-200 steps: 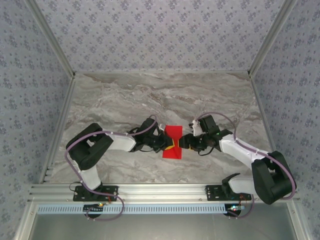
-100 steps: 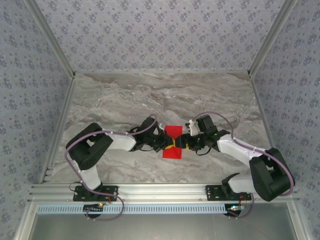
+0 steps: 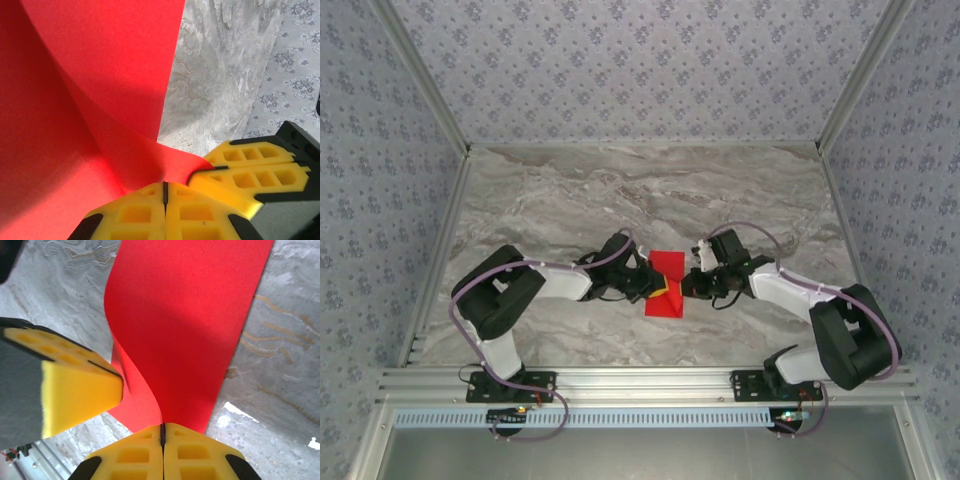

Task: Fold a paper plane with a square sheet of paper (pick it up from the middle)
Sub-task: Fold the triangle a second time at the center of the table.

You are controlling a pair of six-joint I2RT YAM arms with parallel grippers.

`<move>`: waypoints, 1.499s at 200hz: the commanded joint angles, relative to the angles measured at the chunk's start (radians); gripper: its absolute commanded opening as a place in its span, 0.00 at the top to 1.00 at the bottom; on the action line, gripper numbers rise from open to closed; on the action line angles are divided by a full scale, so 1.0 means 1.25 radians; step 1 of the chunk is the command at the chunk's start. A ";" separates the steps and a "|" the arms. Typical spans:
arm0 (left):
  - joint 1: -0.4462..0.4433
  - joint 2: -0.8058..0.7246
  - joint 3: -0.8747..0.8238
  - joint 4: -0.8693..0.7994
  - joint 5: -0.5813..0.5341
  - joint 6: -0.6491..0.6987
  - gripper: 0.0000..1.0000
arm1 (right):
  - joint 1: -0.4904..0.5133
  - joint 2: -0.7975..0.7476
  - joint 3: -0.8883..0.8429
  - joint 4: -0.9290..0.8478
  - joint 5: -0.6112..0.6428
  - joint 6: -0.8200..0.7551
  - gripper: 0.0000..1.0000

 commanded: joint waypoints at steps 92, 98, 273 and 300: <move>0.016 0.015 0.096 -0.099 0.020 0.122 0.94 | -0.007 0.082 0.040 -0.019 0.022 -0.096 0.94; 0.016 0.020 0.100 -0.099 0.023 0.125 0.94 | -0.008 0.088 0.040 -0.017 0.023 -0.096 0.94; 0.016 0.077 0.133 -0.120 0.032 0.150 0.95 | -0.010 0.156 0.084 -0.022 0.049 -0.115 0.93; 0.016 0.085 0.134 -0.123 0.032 0.154 0.95 | -0.009 0.162 0.090 -0.023 0.049 -0.120 0.93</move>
